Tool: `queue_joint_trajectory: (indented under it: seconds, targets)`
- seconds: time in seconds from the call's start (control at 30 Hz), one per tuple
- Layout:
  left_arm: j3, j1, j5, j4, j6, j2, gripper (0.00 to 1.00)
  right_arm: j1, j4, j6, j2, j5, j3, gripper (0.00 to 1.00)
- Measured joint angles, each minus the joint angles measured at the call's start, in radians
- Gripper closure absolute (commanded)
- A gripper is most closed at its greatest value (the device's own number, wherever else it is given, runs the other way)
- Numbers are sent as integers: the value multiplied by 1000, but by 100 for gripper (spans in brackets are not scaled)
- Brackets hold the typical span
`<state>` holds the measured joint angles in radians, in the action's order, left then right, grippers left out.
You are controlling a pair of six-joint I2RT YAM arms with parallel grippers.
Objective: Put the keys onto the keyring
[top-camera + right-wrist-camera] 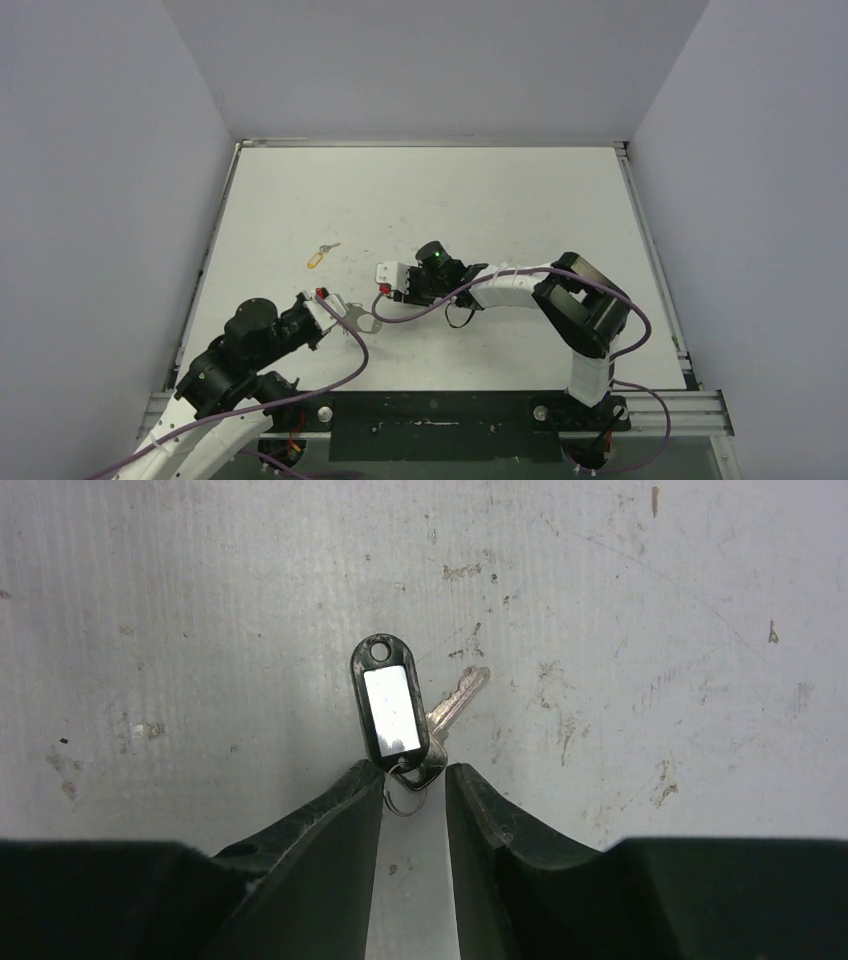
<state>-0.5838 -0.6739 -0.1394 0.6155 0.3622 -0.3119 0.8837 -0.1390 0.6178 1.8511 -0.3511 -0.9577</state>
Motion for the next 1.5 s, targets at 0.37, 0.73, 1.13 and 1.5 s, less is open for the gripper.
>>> queue_joint_trajectory:
  seconds: [0.37,0.73,1.13,1.5]
  targets:
    - [0,2,0,0,0,0,100,-10,6,-8,18,-45,-12,100]
    - [0,4,-21,-11,-1,-32,100,-66,44,-127,-177,-97,123,100]
    - [2,8,-68,-42,-23,-72,100,-87,105,-301,-303,-130,145,100]
    - [38,8,-143,-227,-172,-266,100,-270,174,-633,-405,-177,138,100]
